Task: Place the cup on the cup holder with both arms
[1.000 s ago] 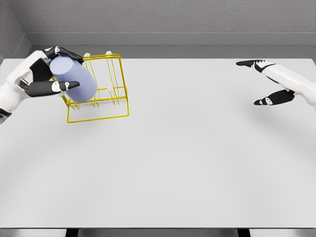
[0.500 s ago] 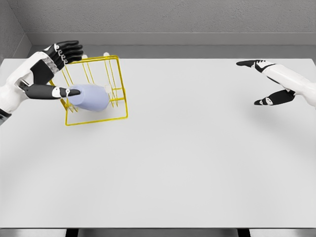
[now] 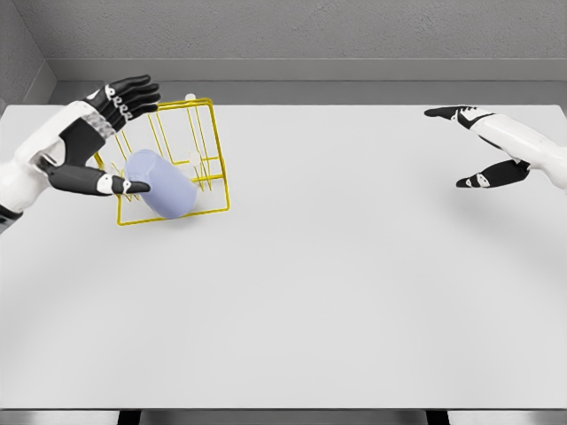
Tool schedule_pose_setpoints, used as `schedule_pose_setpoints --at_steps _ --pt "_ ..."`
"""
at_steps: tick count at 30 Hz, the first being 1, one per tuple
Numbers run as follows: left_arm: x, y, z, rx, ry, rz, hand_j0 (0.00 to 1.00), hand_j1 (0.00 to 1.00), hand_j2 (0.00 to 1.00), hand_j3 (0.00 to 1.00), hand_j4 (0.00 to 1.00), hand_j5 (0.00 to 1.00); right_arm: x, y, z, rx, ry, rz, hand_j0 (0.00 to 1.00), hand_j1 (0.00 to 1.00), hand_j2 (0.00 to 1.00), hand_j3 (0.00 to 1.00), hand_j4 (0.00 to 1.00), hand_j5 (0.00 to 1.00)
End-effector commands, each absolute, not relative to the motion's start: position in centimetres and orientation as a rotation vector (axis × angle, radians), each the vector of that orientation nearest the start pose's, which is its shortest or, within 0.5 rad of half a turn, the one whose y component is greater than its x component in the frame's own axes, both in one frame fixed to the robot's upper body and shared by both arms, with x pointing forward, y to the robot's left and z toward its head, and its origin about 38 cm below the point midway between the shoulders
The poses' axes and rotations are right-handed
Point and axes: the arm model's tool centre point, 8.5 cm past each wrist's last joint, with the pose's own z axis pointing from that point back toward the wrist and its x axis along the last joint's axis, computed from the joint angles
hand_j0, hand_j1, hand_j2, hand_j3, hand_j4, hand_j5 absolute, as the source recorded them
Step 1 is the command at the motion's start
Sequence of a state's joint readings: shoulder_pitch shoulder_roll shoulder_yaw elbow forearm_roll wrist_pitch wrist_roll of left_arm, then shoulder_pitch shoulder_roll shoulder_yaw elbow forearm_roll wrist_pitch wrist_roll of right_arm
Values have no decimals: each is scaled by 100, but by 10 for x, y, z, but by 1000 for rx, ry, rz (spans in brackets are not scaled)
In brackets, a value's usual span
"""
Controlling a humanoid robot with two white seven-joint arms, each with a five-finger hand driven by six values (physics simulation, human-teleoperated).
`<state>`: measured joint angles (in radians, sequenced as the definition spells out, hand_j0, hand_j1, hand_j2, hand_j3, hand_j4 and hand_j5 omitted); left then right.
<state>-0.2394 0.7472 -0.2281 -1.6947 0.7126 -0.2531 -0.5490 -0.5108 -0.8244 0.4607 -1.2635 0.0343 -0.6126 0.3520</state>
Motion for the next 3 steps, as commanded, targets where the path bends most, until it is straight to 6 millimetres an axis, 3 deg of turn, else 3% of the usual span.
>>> schedule_pose_setpoints --at_steps 1,3 --pt "369 312 253 -523 -1892 -965 100 100 100 100 100 100 439 -376 211 -302 -1697 1448 100 100 100 100 100 100" --pt "360 309 251 -535 -1954 -988 100 100 100 100 100 100 439 -376 211 -303 -1696 1449 100 100 100 100 100 100"
